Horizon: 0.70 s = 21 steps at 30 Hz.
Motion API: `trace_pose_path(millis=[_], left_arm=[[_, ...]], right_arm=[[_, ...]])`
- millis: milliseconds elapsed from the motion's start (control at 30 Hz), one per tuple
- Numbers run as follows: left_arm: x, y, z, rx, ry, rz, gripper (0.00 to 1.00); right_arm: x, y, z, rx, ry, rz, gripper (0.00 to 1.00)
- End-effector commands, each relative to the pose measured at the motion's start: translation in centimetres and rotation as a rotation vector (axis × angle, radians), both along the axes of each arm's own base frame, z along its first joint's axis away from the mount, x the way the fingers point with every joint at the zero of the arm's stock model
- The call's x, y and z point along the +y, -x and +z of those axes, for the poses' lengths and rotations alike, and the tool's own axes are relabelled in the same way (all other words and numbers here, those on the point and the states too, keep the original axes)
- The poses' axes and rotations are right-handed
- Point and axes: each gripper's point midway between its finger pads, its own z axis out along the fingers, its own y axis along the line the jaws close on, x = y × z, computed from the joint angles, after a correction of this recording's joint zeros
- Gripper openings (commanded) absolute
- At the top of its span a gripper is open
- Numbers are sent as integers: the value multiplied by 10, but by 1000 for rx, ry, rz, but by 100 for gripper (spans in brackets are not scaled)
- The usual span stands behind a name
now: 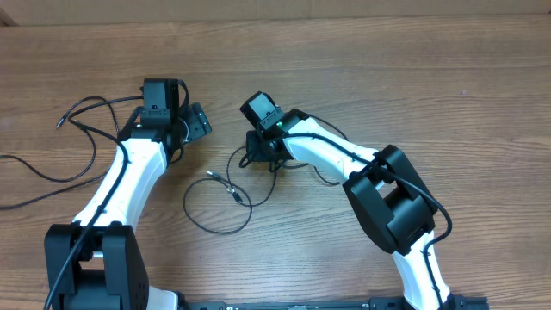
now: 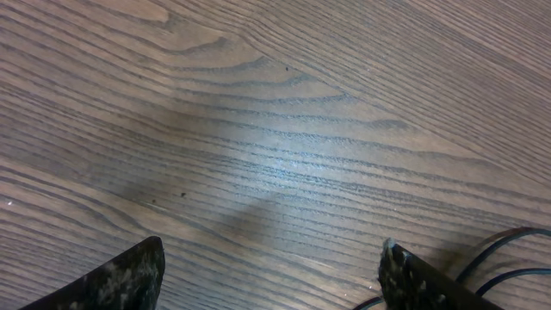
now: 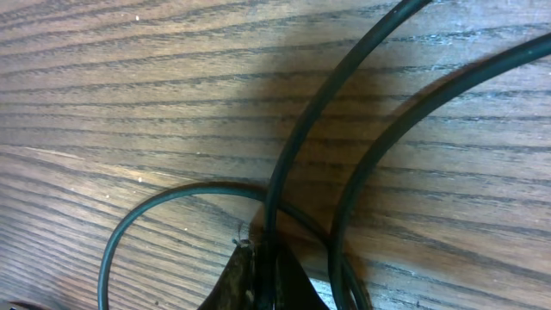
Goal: Untangle cables
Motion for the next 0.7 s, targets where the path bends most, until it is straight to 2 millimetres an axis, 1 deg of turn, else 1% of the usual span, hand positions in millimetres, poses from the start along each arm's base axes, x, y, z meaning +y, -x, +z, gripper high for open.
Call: trace_pose_path(millis=[0, 167, 233, 267, 333, 400, 533, 667], left_arm=[[-2, -1, -4, 7, 8, 1, 80], [-2, -1, -4, 7, 8, 1, 80], [-2, -1, -4, 7, 8, 1, 80], [-2, -1, -4, 7, 8, 1, 80], [-2, -1, -4, 7, 8, 1, 79], [-2, -1, -4, 7, 8, 1, 80], [-2, -1, -4, 7, 8, 1, 80], [-2, -1, -4, 7, 8, 1, 80]], right_arm=[[-5, 16, -24, 91, 32, 13, 4], [12, -7, 37, -18, -80, 15, 4], [20, -16, 58, -77, -128, 17, 4], [23, -20, 63, -97, -141, 16, 4], [27, -29, 69, -143, -161, 11, 4], [27, -38, 70, -183, -160, -2, 4], [20, -55, 63, -262, -112, -46, 4], [18, -65, 56, -302, -89, -68, 4]])
